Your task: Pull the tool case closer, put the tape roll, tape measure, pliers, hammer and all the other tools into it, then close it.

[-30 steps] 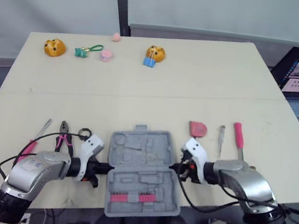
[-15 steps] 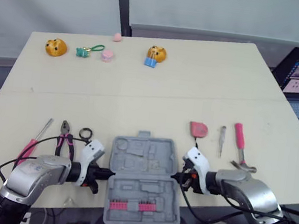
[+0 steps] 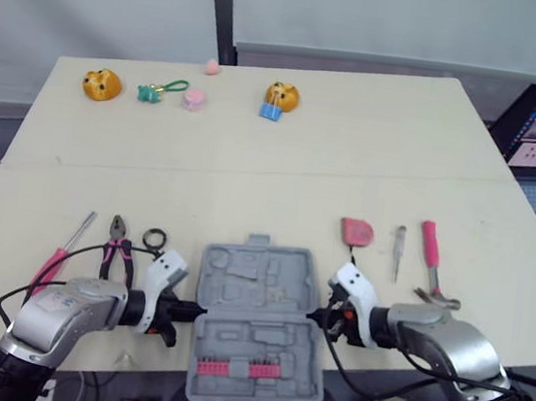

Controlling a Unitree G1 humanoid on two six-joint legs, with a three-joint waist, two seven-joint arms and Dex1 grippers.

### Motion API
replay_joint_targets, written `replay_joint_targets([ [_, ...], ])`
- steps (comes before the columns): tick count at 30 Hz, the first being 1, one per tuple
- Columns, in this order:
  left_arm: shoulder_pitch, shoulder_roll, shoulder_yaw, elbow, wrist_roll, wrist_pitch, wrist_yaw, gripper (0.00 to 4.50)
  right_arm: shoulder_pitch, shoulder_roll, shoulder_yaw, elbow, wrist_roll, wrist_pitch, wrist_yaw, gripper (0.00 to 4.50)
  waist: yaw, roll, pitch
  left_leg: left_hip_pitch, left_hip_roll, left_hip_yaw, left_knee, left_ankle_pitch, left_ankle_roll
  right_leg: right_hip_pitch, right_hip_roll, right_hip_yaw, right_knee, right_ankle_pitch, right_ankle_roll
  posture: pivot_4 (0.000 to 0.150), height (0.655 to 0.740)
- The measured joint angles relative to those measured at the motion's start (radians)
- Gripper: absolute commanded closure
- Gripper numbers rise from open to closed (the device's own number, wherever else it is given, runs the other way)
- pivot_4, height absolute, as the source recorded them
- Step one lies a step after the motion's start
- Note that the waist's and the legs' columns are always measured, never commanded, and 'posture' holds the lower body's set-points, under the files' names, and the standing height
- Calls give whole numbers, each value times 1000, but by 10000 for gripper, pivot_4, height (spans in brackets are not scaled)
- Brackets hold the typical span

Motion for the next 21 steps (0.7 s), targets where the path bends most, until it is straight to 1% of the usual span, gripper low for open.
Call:
replay_joint_targets([
  [6, 8, 14, 10, -3, -8, 12, -1, 45000, 0, -12, -2, 0, 13, -1, -1, 44718, 0, 0, 0, 0, 0, 0, 0, 0, 0, 0, 0, 0, 0, 0, 0, 1500, 7155],
  [10, 70, 114, 63, -48, -37, 45, -31, 45000, 12, -64, -44, -19, 28, 0, -1, 44718, -3, 0, 0, 0, 1, 0, -1, 0, 0, 0, 0, 0, -1, 0, 0, 1500, 7155],
  [13, 116, 142, 135, -84, -83, 71, -53, 45000, 33, -101, -74, -34, 38, 0, 0, 44718, -1, 0, 0, 0, 1, 0, -1, 0, 0, 0, 0, 0, -1, 0, 0, 1500, 7155],
  [17, 146, 151, 291, -142, -189, 116, -83, 45000, 71, -154, -134, -96, 82, 9, 6, 44718, 12, 0, 0, -1, 1, 0, 0, 0, 0, 0, -1, 0, -1, 0, 0, 1500, 7155],
  [18, 147, 153, 363, -165, -241, 134, -99, 45000, 94, -179, -176, -128, 111, 8, 21, 44718, 18, 0, 0, 0, 1, 0, 0, 0, 0, 0, -1, 0, -1, 0, 0, 1500, 7155],
  [21, 191, 147, 499, -207, -294, 66, -148, 45000, 167, -229, -305, -211, 197, -2, 82, 44718, 22, 0, 0, -1, 1, 0, -1, 0, 0, 1, -1, 0, -2, 0, 0, 1500, 7155],
])
